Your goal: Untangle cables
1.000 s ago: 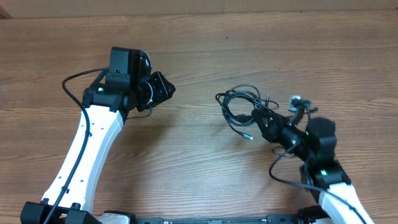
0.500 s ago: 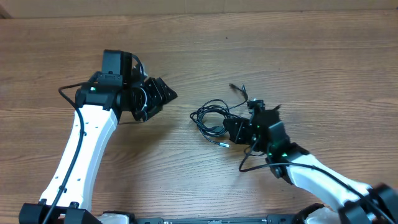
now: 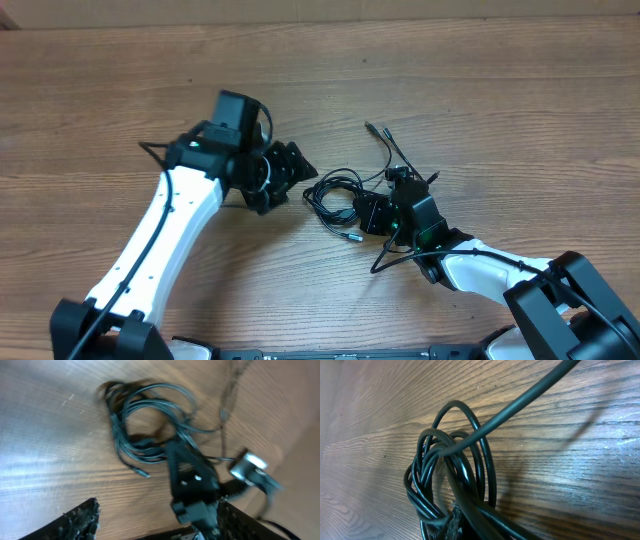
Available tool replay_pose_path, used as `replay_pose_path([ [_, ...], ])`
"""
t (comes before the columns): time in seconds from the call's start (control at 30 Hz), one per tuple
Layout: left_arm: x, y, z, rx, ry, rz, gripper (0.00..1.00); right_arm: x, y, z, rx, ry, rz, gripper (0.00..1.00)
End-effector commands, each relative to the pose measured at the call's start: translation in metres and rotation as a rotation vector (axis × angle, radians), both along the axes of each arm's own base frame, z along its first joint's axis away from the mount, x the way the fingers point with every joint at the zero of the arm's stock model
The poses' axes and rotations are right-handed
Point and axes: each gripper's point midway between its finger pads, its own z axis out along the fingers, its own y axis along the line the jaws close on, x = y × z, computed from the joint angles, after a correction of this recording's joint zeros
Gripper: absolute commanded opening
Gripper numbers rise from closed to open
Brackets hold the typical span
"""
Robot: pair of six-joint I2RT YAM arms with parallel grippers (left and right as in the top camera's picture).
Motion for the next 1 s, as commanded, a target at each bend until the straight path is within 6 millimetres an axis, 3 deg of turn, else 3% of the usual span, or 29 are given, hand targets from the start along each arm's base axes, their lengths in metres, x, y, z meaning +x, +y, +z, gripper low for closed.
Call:
replay_pose_path([
  [0.0,-0.009,0.006,-0.034,0.078,0.156,0.164,0.79,0.008,0.003,0.010,0.010,-0.032,-0.012,0.06],
  [0.2,-0.002,-0.009,-0.067,0.080,0.253,0.256,0.64,0.008,0.004,0.010,0.012,-0.031,-0.011,0.06],
  [0.23,-0.001,-0.013,-0.073,0.079,0.263,0.261,0.56,0.008,0.004,0.010,0.011,-0.031,-0.011,0.06],
  [0.3,0.001,-0.019,-0.084,0.079,0.291,0.275,0.50,0.008,0.003,0.009,0.009,-0.027,-0.011,0.06],
  [0.53,0.002,-0.042,-0.125,0.080,0.353,0.261,0.50,0.007,0.003,0.008,0.006,-0.022,-0.011,0.07],
  [0.57,0.002,-0.042,-0.129,0.082,0.357,0.259,0.48,0.007,0.003,0.008,0.007,-0.023,-0.011,0.07],
  [0.67,0.003,-0.042,-0.143,0.096,0.370,0.262,0.28,0.007,0.003,0.008,0.006,-0.022,-0.011,0.07],
  [0.8,0.005,-0.036,-0.156,0.136,0.366,0.275,0.07,0.007,0.003,0.008,0.006,-0.022,-0.011,0.07],
  [0.97,0.013,-0.031,-0.160,0.151,0.340,0.294,0.04,0.006,0.003,0.008,0.004,-0.019,-0.011,0.07],
])
